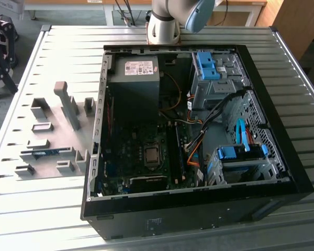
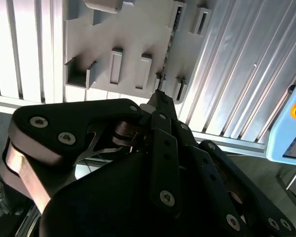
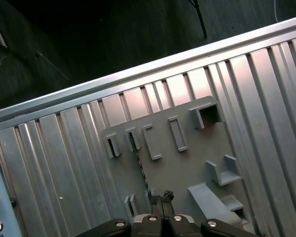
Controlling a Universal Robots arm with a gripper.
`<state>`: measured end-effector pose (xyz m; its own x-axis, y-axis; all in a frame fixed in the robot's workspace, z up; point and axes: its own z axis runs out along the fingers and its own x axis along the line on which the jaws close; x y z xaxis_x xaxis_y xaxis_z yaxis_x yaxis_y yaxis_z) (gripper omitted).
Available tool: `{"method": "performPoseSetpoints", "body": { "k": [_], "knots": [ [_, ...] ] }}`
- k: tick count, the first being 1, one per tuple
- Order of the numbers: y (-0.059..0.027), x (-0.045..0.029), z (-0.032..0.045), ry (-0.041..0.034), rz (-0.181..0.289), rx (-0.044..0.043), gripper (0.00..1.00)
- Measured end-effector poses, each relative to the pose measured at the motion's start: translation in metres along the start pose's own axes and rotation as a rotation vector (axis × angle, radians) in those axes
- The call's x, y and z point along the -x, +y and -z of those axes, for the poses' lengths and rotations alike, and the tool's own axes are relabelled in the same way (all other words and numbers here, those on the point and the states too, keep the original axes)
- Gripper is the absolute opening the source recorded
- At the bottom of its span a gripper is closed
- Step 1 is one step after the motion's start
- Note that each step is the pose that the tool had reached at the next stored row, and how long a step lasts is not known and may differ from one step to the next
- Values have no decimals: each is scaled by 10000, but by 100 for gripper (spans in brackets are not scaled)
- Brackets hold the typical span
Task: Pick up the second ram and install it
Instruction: 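Pick up the second ram and move it above second insertion slot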
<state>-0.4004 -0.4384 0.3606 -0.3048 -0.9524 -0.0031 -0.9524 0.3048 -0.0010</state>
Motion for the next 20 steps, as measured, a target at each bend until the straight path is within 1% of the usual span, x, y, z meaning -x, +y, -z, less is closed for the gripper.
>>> {"method": "performPoseSetpoints", "body": {
  "k": [7, 9, 11, 20],
  "knots": [
    [0, 0, -25, 27, 893, -2, 11],
    [2, -1, -30, 38, 1086, -4, 11],
    [6, -2, -32, 42, 1147, -6, 11],
    [9, -3, -32, 42, 1147, -5, 11]
  ]
}}
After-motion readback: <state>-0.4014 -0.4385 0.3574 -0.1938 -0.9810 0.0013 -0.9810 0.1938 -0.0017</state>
